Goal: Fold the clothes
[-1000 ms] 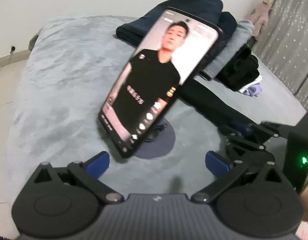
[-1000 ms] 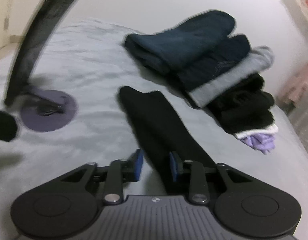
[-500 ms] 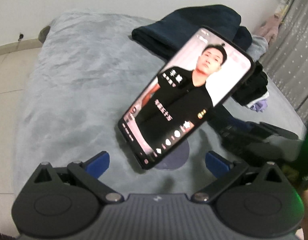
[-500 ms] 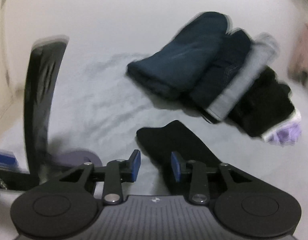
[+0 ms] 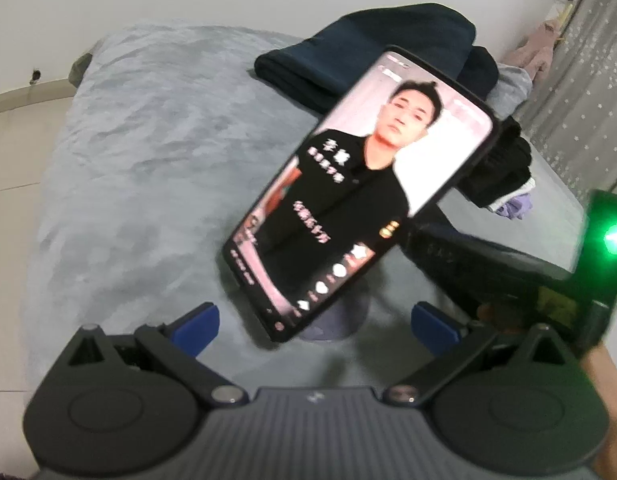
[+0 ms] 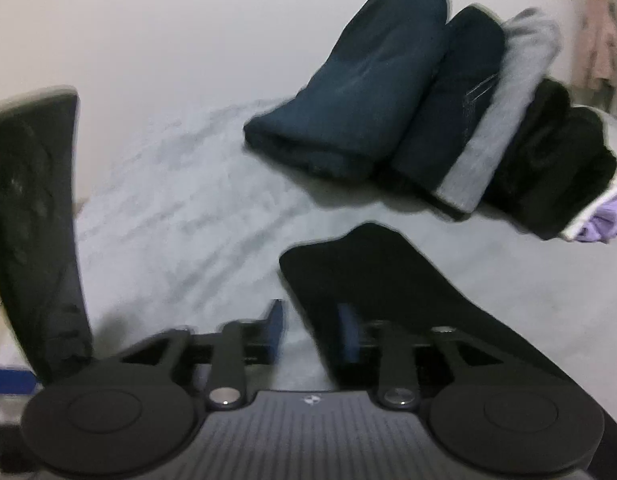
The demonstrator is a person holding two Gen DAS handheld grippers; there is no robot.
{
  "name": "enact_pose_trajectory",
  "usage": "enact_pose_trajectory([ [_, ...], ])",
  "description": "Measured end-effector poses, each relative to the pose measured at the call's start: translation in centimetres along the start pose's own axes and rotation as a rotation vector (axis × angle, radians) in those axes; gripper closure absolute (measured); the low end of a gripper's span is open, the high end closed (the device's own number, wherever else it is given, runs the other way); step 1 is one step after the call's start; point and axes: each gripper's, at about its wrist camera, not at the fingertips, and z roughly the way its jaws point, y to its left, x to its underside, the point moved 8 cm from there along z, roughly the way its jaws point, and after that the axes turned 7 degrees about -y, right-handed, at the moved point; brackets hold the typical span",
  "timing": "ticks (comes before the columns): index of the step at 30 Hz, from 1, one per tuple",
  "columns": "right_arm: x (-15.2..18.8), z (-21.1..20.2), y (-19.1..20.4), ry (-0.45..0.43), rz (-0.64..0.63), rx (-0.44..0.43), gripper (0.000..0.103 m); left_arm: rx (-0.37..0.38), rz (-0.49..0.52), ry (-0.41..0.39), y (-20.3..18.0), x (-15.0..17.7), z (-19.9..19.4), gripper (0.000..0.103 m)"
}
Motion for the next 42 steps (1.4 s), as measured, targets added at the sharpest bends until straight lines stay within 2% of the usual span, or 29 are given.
enact_pose_trajectory([
  [3, -0.4, -3.6, -1.6, -0.053, 0.033, 0.094, 0.044, 0.021, 0.031, -0.013, -1.0, 0.2, -0.4, 0.000],
  [7, 1.0, -10.8, -4.1, -0.058, 0.042, 0.315, 0.027, 0.108, 0.109, 0.016, -3.8, 1.4, -0.9, 0.000],
  [11, 4.2, -19.4, -5.4, -0.037, 0.102, 0.488, 0.024, 0.251, 0.234, 0.118, -7.4, 3.7, -1.1, 0.000],
  [13, 6.2, -24.0, -5.8, -0.030, 0.185, 0.556, 0.021, 0.365, 0.304, 0.226, -9.7, 5.9, -1.4, 0.000],
  [15, 8.0, -28.6, -5.6, -0.032, 0.258, 0.618, 0.020, 0.435, 0.328, 0.305, -11.1, 7.5, -1.7, 0.000],
  [16, 9.0, -31.0, -5.2, -0.031, 0.288, 0.652, 0.020, 0.491, 0.340, 0.368, -12.0, 8.8, -2.1, 0.000],
  [19, 12.2, -37.9, -3.6, -0.007, 0.369, 0.737, 0.020, 0.596, 0.369, 0.488, -13.1, 11.5, -3.2, 0.001],
  [24, 18.6, -48.7, 0.1, -0.003, 0.567, 0.827, 0.020, 0.658, 0.498, 0.507, -12.1, 13.5, -5.2, 0.008],
  [28, 24.1, -57.1, 3.2, -0.061, 0.761, 0.913, 0.020, 0.728, 0.584, 0.511, -10.6, 14.4, -6.8, 0.024],
  [32, 28.3, -62.4, 6.1, -0.158, 0.961, 0.941, 0.023, 0.804, 0.615, 0.552, -8.9, 14.8, -8.4, 0.034],
  [34, 29.8, -63.3, 7.6, -0.203, 1.053, 0.880, 0.042, 0.843, 0.615, 0.603, -8.1, 15.4, -9.3, 0.048],
  [37, 32.1, -63.4, 9.2, -0.276, 1.203, 0.771, 0.052, 0.894, 0.592, 0.690, -6.9, 16.7, -10.4, 0.063],
  [39, 32.8, -63.5, 10.2, -0.296, 1.225, 0.760, 0.055, 0.914, 0.577, 0.730, -5.8, 17.5, -11.0, 0.070],
  [40, 32.6, -63.3, 10.5, -0.283, 1.214, 0.755, 0.056, 0.915, 0.574, 0.737, -5.3, 17.8, -11.2, 0.080],
  [41, 32.2, -62.9, 10.7, -0.263, 1.196, 0.748, 0.056, 0.907, 0.569, 0.742, -4.9, 18.0, -11.3, 0.086],
  [42, 32.1, -62.6, 10.9, -0.248, 1.186, 0.747, 0.063, 0.898, 0.551, 0.745, -4.5, 18.0, -11.3, 0.094],
])
